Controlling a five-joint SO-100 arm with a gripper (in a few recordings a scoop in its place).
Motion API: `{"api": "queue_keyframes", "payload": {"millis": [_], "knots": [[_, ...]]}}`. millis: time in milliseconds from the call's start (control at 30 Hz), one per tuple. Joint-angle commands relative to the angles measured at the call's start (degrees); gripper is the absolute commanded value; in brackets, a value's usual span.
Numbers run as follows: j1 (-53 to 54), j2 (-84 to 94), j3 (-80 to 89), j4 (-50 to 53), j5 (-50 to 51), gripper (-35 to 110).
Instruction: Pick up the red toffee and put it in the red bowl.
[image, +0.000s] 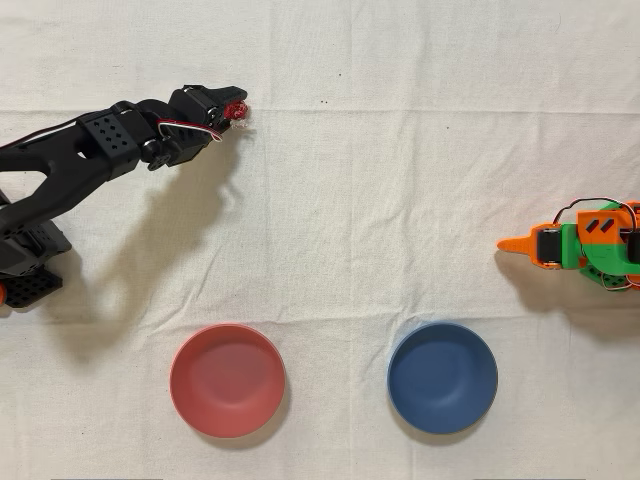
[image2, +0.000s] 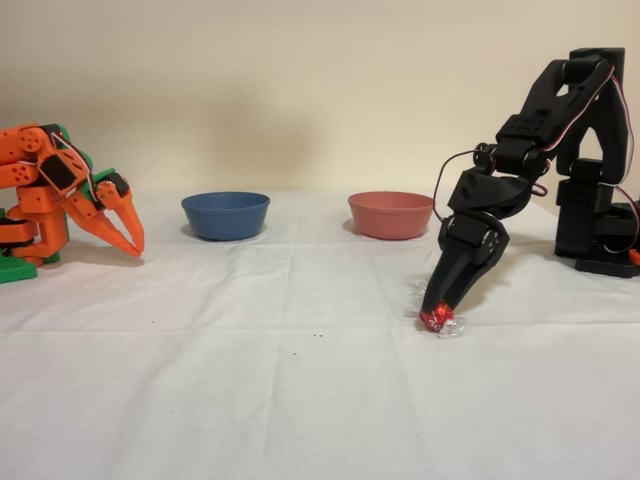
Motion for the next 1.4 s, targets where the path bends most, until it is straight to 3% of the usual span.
{"api": "queue_keyframes", "payload": {"millis": [0,433,833,1367], "knots": [[-0.2,1.0,-1.1,-0.4,-1.1,14],[0.4,4.5,0.5,0.4,-1.1,10],[3.3,18.0,2.8,7.9,-1.7,9],[15.5,38.1,8.6,16.1,-6.0,10]]}}
